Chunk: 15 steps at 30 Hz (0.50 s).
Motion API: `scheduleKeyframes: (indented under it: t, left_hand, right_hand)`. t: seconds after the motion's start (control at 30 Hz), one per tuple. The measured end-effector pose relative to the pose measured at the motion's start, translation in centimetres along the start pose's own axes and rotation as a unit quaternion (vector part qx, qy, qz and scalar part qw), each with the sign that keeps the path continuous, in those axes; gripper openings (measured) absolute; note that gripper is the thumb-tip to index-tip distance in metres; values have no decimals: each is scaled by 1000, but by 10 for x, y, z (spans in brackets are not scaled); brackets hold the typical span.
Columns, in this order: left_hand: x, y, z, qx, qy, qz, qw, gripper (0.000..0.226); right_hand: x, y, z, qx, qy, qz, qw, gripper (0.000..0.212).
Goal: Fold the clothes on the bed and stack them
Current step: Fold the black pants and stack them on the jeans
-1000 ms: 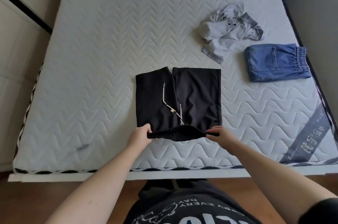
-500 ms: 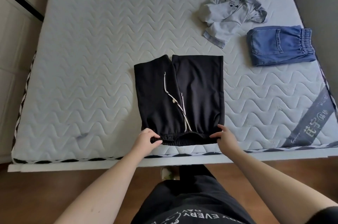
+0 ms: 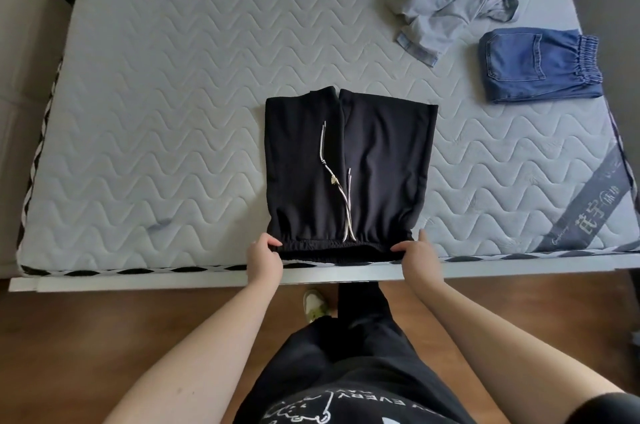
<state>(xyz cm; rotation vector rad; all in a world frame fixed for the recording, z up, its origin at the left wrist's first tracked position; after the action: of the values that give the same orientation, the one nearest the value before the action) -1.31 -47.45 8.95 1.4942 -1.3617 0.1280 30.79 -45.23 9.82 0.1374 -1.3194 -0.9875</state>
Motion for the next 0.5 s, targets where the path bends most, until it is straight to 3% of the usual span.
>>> scheduleKeyframes:
  t: [0.13,0.3,0.43,0.5]
  left_hand:
    - [-2,4,-4,128,25,12,991,37]
    - [6,15,-44,41,-146,92,984,39]
    - [24,21,-88,1,-328,100,939,35]
    - [29,23,-102,-5,-374,102,922,35]
  right_hand:
    - [6,-1,11,-39,4,-9,999,58]
    - [15,10,37,10,103,-34,994,54]
    - [25,20,64,90,182,-68,977,56]
    - [31,25,75,106,217,-90,966,58]
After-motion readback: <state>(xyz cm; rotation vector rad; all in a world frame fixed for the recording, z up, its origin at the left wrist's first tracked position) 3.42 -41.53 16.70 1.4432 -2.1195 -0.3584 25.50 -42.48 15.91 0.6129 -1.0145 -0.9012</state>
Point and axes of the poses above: each hand's wrist, its own x-axis away from the middle knuckle, its own y-axis out of the back of the hand, z = x × y, the point moved 4 cm from there along -x, towards the middle knuckle, and after that the axes turned 12 degrees about z, right-handed, at the moved point
